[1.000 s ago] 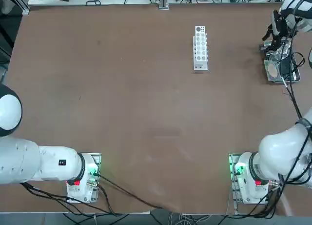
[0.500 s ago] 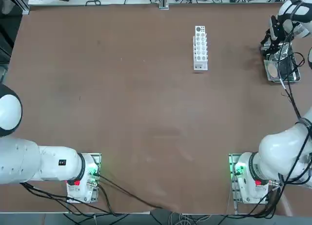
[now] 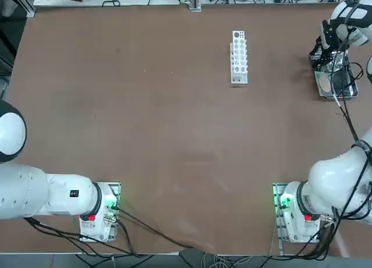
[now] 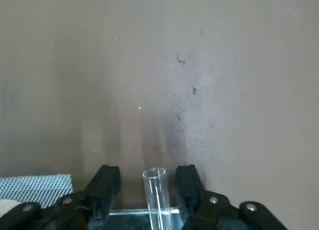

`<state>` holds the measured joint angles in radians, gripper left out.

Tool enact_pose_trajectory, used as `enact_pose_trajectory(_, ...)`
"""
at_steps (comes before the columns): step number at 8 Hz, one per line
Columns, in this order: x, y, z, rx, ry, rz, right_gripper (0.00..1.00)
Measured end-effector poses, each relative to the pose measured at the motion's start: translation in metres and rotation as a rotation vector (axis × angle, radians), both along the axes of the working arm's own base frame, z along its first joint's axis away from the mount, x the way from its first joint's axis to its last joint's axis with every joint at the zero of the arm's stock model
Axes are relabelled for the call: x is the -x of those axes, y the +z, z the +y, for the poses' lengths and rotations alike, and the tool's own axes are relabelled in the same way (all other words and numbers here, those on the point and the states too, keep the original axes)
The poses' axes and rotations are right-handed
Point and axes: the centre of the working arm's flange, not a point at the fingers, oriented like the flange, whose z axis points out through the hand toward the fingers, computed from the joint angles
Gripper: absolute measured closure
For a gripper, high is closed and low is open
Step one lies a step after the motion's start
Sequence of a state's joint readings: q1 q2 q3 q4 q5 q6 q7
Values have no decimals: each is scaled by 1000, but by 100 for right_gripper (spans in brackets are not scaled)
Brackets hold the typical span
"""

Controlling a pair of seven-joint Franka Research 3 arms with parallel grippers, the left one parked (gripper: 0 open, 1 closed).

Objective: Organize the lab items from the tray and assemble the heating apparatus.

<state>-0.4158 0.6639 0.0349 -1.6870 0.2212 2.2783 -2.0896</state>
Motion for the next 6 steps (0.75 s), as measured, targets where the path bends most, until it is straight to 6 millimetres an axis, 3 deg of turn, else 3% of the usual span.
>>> enact_pose_trajectory(6,0,-1,-1,3,7,-6,41)
